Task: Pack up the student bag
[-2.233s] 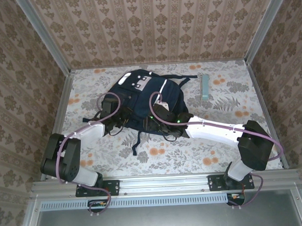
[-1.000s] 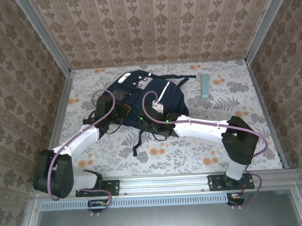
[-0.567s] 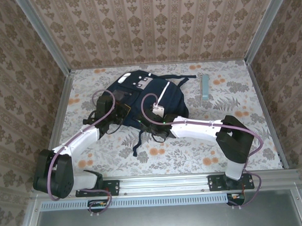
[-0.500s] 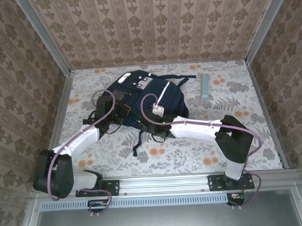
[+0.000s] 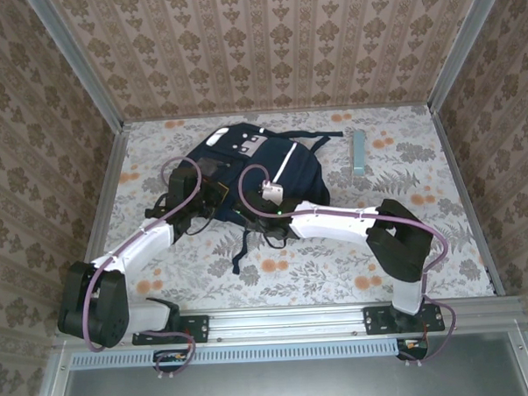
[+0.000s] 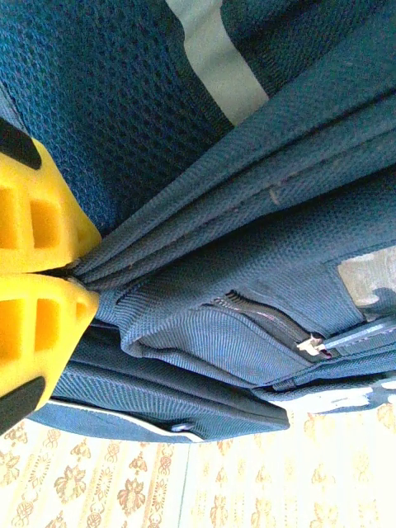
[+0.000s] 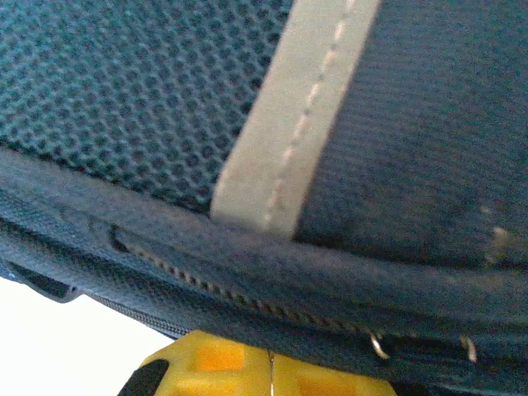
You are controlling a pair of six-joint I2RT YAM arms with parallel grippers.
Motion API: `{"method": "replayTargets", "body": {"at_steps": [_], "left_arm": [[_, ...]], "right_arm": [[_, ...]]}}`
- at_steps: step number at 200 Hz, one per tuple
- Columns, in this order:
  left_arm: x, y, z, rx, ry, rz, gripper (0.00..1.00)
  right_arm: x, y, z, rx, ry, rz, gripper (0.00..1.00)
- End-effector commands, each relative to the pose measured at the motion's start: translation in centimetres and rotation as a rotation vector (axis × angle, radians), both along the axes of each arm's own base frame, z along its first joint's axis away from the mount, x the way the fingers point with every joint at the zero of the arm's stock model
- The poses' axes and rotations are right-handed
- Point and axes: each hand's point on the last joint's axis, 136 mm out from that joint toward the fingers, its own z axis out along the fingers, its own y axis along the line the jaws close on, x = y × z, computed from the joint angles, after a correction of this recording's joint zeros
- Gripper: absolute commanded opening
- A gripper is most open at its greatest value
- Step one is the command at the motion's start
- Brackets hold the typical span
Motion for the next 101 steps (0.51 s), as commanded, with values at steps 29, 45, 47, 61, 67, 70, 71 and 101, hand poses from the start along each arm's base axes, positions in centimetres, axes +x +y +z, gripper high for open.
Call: {"method": "replayTargets", "body": {"at_steps": [29, 45, 47, 61, 67, 70, 71, 101], "left_arm": [[0.5, 1.3, 1.8, 0.030, -0.067, 0.004, 0.00], [0.4, 2.2, 0.9, 0.065, -0.050, 0.014, 0.00], [0.4, 2.3, 0.8, 0.068, -0.049, 0.015, 0.00], [0.3, 3.0, -0.1, 0.089, -0.036, 0.026, 0.00], [0.2, 3.3, -0.5, 0.096, -0.028, 0.029, 0.00], [0.3, 3.4, -0.6, 0.099, -0.030, 0.029, 0.00], [0.3, 3.4, -0.7, 0.100, -0.028, 0.029, 0.00], [0.3, 3.8, -1.6, 0.116, -0.020, 0.024, 0.00]], "right_arm": [[-2.0, -6.1, 1.5, -0.207, -0.043, 0.090, 0.00], [-2.3, -8.4, 1.6, -0.283, -0.050, 0.121, 0.00], [-2.3, -8.7, 1.6, -0.293, -0.053, 0.122, 0.00], [-1.9, -10.8, 1.7, -0.348, -0.070, 0.124, 0.00], [-1.8, -11.7, 1.7, -0.363, -0.067, 0.119, 0.00], [-1.6, -12.2, 1.6, -0.368, -0.064, 0.115, 0.00], [-1.6, -12.4, 1.6, -0.369, -0.063, 0.113, 0.00], [-0.6, -15.1, 1.5, -0.360, -0.035, 0.101, 0.00]]}}
